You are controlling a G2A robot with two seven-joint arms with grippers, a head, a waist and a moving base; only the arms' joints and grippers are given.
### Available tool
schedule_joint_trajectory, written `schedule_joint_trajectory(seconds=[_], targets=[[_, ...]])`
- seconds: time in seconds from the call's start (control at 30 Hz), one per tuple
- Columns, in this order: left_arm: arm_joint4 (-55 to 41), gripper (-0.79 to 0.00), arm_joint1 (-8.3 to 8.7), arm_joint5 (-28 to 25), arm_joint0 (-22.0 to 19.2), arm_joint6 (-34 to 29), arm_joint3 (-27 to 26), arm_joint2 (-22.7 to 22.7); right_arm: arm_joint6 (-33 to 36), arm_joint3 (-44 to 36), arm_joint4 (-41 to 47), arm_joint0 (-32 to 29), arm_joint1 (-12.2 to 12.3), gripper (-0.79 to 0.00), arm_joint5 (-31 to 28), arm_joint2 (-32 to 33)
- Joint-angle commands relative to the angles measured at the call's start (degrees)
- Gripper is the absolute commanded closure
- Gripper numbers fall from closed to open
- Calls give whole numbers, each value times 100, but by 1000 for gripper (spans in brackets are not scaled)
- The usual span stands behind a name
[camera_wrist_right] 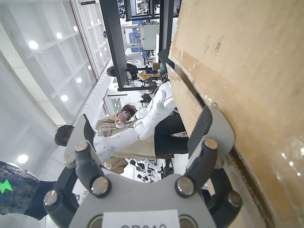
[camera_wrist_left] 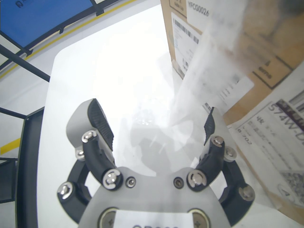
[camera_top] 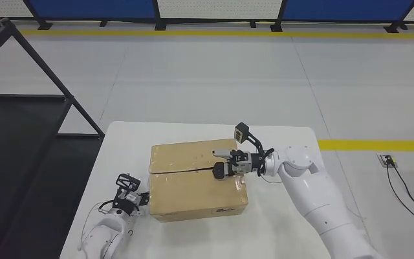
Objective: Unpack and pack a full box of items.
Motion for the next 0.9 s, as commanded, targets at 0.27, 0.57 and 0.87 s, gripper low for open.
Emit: schedule_joint_trajectory(seconds=[0.27,0.57,0.87], targets=[[-361,-785,-171,375,-327,499,582,136,26,196,71,129,-31,-785,58,-113],[-1069,-785,-269,641,-334,1216,648,-156,97,427,194,258,-62,-785,33,-178],[-1764,-785,-312,683,-93,1755,368,-622,-72,621,435,348,-106,-785,-143,-163]])
